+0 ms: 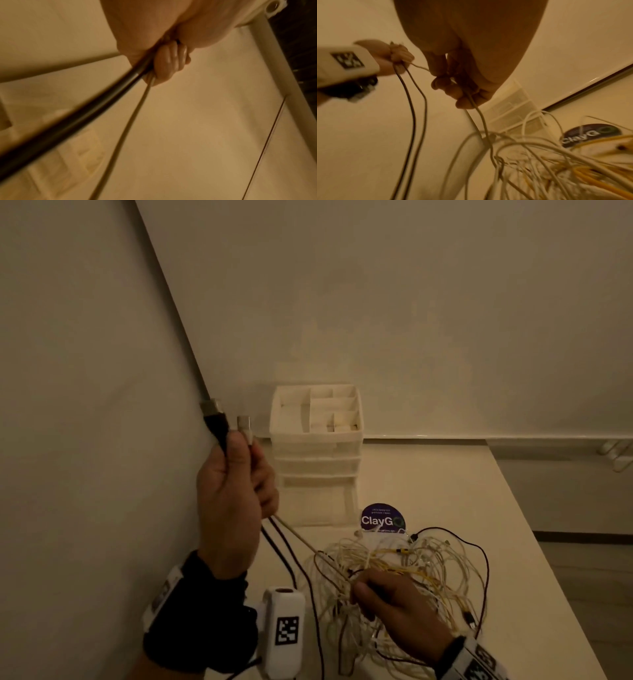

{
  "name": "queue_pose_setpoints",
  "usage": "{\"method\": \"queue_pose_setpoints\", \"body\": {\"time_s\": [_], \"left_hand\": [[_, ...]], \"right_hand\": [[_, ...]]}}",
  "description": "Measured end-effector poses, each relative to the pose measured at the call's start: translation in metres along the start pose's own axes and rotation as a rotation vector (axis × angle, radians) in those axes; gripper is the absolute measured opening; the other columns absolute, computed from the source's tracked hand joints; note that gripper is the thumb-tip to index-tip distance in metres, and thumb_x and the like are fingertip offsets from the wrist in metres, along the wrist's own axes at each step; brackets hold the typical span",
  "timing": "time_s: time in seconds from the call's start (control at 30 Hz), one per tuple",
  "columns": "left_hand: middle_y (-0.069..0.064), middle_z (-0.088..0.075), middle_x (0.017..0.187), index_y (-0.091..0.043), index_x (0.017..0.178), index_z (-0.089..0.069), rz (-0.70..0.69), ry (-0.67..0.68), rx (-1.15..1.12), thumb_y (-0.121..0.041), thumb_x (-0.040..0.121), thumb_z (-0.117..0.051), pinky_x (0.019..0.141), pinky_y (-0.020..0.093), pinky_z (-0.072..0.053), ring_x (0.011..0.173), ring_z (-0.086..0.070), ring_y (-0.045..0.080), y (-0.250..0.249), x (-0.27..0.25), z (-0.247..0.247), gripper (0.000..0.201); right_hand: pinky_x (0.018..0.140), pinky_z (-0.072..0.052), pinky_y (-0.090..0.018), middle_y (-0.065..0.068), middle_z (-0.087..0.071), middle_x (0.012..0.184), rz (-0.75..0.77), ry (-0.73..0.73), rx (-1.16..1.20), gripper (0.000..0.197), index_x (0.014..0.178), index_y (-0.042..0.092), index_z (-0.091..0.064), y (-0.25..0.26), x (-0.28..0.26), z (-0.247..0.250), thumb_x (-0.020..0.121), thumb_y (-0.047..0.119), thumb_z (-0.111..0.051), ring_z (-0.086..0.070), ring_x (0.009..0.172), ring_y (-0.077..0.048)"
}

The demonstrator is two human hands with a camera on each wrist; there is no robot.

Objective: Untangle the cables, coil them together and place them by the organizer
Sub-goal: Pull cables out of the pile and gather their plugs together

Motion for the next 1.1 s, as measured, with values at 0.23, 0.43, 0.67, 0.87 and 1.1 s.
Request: {"method": "queue_pose_setpoints", "body": {"time_s": [0.23,0.43,0.67,0.87,1.1], "left_hand": [[-0.012,-0.039,0.051,-0.033,0.081,-0.07,0.022,0.377,0.741,-0.044,0.077,-0.075,0.047,0.023,-0.03,0.046,-0.033,0.007,0.041,-0.027,-0.019,0.012],[-0.011,-0.071,0.078,-0.027,0.093,-0.07,0.03,0.318,0.748,-0.033,0.081,-0.074,0.063,0.027,-0.052,0.068,-0.064,0.006,0.076,-0.038,-0.042,0.014],[-0.006,-0.057,0.057,-0.024,0.071,-0.058,-0.036,0.361,0.865,-0.03,0.085,-0.071,0.048,0.026,-0.035,0.05,-0.046,0.014,0.075,-0.023,-0.049,0.02],[-0.019,-0.056,0.063,-0.019,0.085,-0.066,-0.205,0.069,0.842,-0.018,0.085,-0.069,0.05,0.013,-0.038,0.059,-0.055,-0.004,0.039,-0.003,-0.029,0.003],[-0.007,-0.055,0.06,-0.013,0.083,-0.065,-0.228,-0.274,0.797,-0.031,0.089,-0.064,0.05,0.013,-0.034,0.052,-0.046,0.001,0.008,0.017,0.021,0.019]], "right_hand": [[0.057,-0.04,-0.02,0.01,-0.056,0.06,0.052,-0.243,-0.085,0.032,0.069,0.016,-0.061,0.023,0.021,0.036,0.099,0.02,-0.051,-0.047,0.055,-0.002],[0.073,-0.055,-0.028,0.004,-0.075,0.089,0.139,-0.14,-0.136,0.024,0.1,0.019,-0.074,0.07,0.042,0.047,0.098,0.01,-0.052,-0.069,0.083,-0.012],[0.057,-0.04,-0.034,0.0,-0.056,0.06,0.116,-0.107,-0.121,0.026,0.082,0.017,-0.072,0.073,0.034,0.06,0.098,0.014,-0.052,-0.045,0.055,-0.013],[0.062,-0.045,-0.03,0.007,-0.054,0.063,0.152,-0.075,-0.12,0.028,0.084,0.024,-0.066,0.058,0.033,0.047,0.102,0.021,-0.045,-0.051,0.059,-0.007],[0.059,-0.038,-0.021,0.011,-0.051,0.06,0.107,-0.126,-0.139,0.028,0.077,0.016,-0.06,0.008,0.028,0.043,0.1,0.023,-0.046,-0.046,0.056,-0.003]]}}
Point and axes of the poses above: each hand's wrist, its own x-axis towards the middle knuckle, its own z-axis out of the back of the hand, y = z × x, the point moved 6 cm from there along x, towards the middle knuckle
